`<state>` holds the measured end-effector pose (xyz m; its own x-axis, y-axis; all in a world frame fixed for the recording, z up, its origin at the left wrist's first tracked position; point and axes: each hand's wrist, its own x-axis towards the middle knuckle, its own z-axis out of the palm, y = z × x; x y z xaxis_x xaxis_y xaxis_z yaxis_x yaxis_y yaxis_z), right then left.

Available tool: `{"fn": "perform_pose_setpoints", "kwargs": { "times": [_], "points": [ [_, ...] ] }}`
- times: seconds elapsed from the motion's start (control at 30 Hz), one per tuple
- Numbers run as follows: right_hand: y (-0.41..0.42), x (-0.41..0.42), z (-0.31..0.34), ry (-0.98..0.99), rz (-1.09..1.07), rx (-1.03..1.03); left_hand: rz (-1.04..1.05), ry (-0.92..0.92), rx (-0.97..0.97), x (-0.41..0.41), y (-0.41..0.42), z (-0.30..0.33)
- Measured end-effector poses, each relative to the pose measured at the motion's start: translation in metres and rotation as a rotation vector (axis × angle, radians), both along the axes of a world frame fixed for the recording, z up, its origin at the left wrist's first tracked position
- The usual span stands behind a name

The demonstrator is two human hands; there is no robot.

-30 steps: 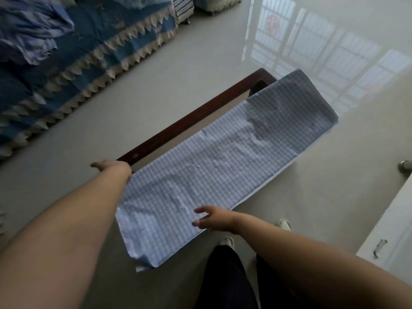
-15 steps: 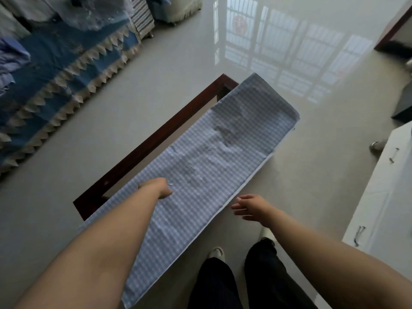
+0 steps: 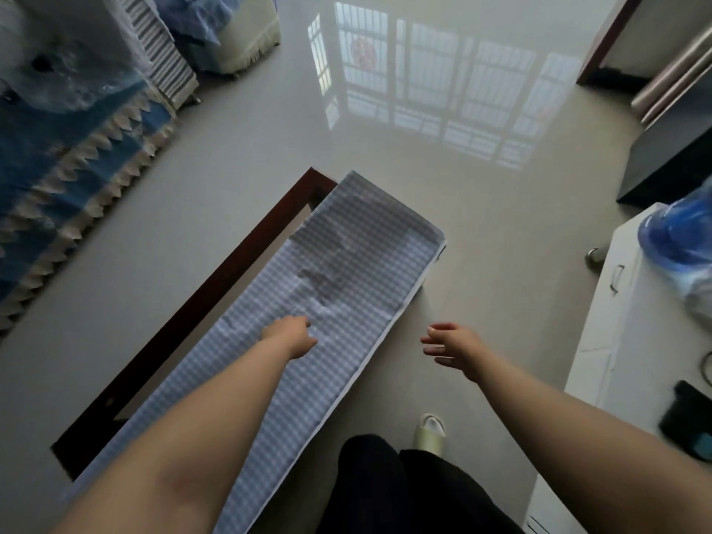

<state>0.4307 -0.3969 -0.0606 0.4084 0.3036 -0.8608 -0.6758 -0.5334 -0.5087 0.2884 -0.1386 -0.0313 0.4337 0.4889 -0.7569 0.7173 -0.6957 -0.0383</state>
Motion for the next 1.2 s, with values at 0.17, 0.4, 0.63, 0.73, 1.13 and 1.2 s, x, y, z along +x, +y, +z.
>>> {"fn": "perform_pose_setpoints", "kwargs": {
  "times": [0.17,0.4,0.63,0.73,1.13,1.2],
  "points": [
    [0.021,0.07,0.001,-0.085,-0.035,0.039,-0.04,-0.16,-0.006,0.083,0.023,-0.014],
    [0.075,0.169,-0.051,-0.219,0.022,-0.097,-0.256,-0.321,0.055,0.214,0.074,-0.055],
    [0.129,0.256,-0.114,-0.315,0.192,-0.233,-0.434,-0.342,0.112,0.313,0.118,-0.096],
    [0.154,0.291,-0.139,-0.378,0.257,-0.232,-0.478,-0.299,0.113,0.35,0.132,-0.114],
    [0.218,0.347,-0.196,-0.187,0.843,-0.156,-0.769,0.075,0.039,0.444,0.162,-0.174],
    [0.222,0.342,-0.197,-0.136,0.941,-0.057,-0.785,0.301,0.041,0.452,0.163,-0.179]
  ]
}}
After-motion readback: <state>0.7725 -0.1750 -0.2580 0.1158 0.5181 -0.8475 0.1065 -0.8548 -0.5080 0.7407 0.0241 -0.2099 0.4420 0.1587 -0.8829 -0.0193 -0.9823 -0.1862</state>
